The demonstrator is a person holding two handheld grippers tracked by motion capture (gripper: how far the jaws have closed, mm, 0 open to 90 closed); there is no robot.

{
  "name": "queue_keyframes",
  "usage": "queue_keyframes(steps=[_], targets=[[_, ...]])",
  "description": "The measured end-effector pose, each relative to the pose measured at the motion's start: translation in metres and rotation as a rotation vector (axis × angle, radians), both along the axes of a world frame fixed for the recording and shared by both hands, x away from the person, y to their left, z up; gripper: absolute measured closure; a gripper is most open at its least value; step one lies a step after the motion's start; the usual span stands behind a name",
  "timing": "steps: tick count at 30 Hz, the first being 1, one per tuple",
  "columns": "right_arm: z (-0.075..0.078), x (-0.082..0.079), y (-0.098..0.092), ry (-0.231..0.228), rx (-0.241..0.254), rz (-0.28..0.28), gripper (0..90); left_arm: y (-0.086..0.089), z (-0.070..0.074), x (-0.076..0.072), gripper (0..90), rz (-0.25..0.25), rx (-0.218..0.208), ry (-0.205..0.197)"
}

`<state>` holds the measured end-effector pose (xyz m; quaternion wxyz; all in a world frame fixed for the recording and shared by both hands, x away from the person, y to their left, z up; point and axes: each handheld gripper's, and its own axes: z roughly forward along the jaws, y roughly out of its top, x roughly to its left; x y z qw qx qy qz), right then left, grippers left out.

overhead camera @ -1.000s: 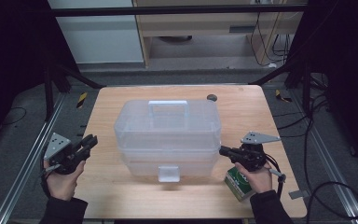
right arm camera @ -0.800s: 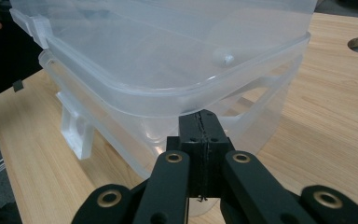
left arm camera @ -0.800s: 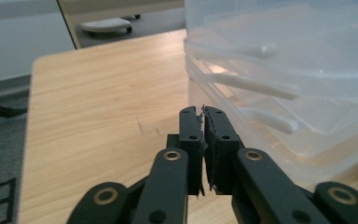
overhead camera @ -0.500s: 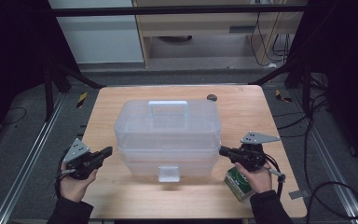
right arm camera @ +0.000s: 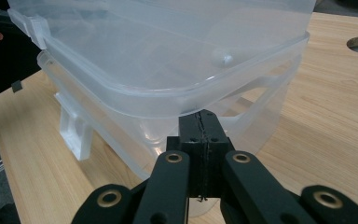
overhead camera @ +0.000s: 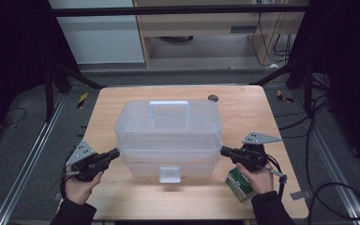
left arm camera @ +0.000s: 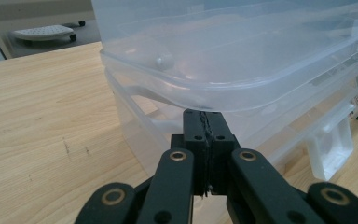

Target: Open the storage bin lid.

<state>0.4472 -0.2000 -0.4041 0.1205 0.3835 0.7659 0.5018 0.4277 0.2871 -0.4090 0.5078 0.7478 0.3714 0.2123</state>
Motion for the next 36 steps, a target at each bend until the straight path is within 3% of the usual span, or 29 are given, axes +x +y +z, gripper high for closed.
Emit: queue_keyframes(steps=[8,19,28,30,36], targets=[[0.004,0.006,0.001,-0.005,0.012,-0.004,90.0,-0.002,0.005,0.002,89.0,0.0,-0.015,-0.014],[0.016,0.015,0.003,-0.023,0.019,-0.003,90.0,-0.005,0.021,0.009,88.7,0.005,0.012,-0.049],[0.025,0.021,0.002,-0.038,0.028,0.0,90.0,-0.008,0.032,0.017,88.2,0.015,0.019,-0.053],[0.027,0.024,0.001,-0.042,0.036,0.004,90.0,-0.01,0.037,0.02,88.1,0.021,0.037,-0.053],[0.028,0.026,0.0,-0.042,0.058,0.009,90.0,-0.011,0.04,0.022,88.0,0.032,0.023,-0.051]])
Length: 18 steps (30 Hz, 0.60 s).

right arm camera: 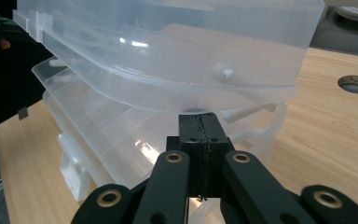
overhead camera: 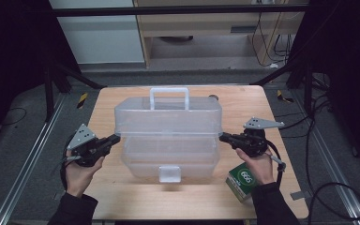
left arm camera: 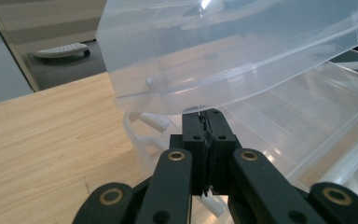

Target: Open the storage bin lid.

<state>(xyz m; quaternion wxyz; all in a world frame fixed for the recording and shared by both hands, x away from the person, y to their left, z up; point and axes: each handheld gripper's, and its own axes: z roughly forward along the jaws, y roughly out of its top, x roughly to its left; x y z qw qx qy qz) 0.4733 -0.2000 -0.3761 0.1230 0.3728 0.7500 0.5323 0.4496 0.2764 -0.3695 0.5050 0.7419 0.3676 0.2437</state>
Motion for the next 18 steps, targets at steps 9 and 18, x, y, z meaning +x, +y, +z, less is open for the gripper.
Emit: queue_keyframes(steps=[9,18], targets=[[-0.002,-0.002,0.0,-0.02,-0.005,-0.004,90.0,-0.004,-0.007,-0.003,85.9,0.012,-0.001,-0.035],[-0.002,-0.002,-0.001,-0.019,-0.02,0.001,90.0,0.004,-0.013,-0.003,71.9,0.103,0.017,-0.048]])
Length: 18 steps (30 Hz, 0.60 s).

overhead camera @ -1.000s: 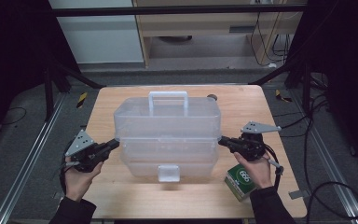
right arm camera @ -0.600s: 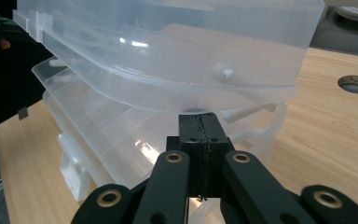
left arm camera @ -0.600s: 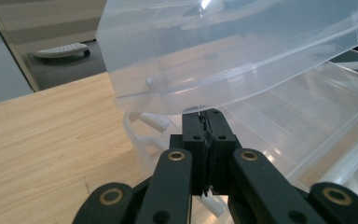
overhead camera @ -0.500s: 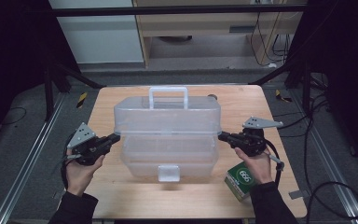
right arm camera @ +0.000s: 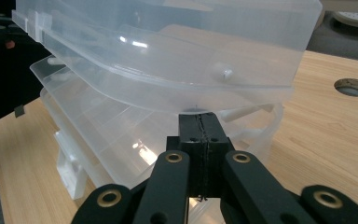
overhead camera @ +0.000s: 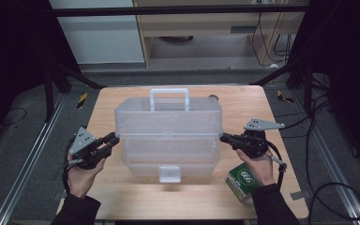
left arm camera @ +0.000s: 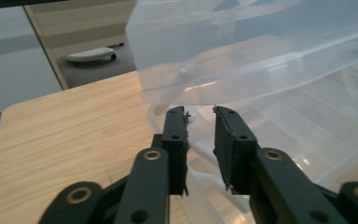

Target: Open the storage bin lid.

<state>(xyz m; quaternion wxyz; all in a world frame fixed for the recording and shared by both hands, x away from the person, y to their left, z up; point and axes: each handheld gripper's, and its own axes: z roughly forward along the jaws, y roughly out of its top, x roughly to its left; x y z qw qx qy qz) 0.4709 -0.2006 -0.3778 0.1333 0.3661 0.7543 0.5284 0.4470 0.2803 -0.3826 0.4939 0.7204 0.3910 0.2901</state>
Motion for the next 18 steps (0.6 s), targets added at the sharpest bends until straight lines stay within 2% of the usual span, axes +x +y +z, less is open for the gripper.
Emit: queue_keyframes(steps=[2,9,13,18], targets=[[0.0,0.0,0.001,0.002,-0.001,0.003,90.0,0.0,0.0,0.001,68.3,0.002,-0.01,-0.01],[-0.001,0.0,0.004,0.006,-0.006,0.016,90.0,-0.006,-0.001,0.007,58.1,0.006,0.019,-0.039],[-0.001,0.001,0.004,0.005,-0.001,0.016,90.0,-0.01,-0.001,0.011,55.9,0.001,0.042,-0.053],[-0.001,0.001,0.004,0.007,0.001,0.018,90.0,-0.012,-0.002,0.015,56.2,-0.015,0.042,-0.057]])
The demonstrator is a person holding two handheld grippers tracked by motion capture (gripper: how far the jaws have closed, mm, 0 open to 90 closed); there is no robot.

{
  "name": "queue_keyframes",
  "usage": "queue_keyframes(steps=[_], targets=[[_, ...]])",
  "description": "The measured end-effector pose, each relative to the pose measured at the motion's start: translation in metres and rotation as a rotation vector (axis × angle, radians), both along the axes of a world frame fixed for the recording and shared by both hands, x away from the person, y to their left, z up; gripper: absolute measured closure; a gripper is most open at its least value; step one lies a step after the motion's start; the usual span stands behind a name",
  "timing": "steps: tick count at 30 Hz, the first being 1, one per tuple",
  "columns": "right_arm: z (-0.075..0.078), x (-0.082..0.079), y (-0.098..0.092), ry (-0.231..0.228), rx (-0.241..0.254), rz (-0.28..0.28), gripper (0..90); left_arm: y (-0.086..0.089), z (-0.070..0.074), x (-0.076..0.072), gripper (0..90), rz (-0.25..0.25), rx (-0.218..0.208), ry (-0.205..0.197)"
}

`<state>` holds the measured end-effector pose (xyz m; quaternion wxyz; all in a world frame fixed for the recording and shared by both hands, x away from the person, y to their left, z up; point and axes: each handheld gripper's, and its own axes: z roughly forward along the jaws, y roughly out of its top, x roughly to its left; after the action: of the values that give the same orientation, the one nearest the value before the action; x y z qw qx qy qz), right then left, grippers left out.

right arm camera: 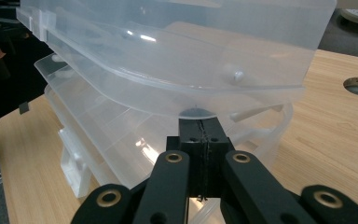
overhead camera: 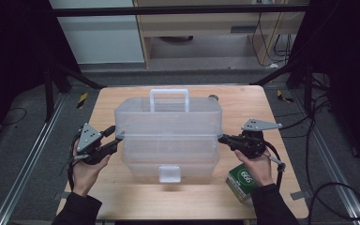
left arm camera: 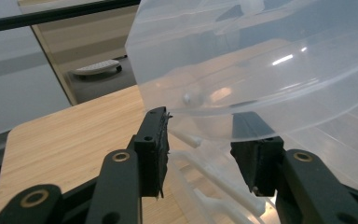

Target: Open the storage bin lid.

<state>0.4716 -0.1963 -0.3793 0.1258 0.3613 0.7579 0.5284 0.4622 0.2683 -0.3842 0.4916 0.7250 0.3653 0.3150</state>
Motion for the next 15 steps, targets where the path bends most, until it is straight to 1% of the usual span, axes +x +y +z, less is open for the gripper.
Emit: queue_keyframes(steps=[4,10,13,14,15], targets=[[-0.0003,0.0001,0.0006,0.002,-0.005,0.001,90.0,-0.0012,0.0002,0.0018,58.4,-0.009,-0.012,-0.007],[-0.0006,0.0002,0.0026,0.006,-0.01,0.002,87.8,-0.0019,0.0021,0.0007,60.4,-0.013,0.004,-0.013],[-0.0019,0.001,0.0025,0.007,-0.029,-0.016,80.8,-0.0019,0.0029,0.0001,60.5,-0.009,0.009,-0.011],[-0.0022,0.0013,0.0023,0.011,-0.032,-0.022,77.2,-0.0019,0.0031,0.0002,60.6,-0.009,0.009,-0.011],[-0.0022,0.0013,0.0023,0.011,-0.032,-0.022,77.2,-0.0019,0.0031,0.0002,60.5,-0.009,0.009,-0.011]])
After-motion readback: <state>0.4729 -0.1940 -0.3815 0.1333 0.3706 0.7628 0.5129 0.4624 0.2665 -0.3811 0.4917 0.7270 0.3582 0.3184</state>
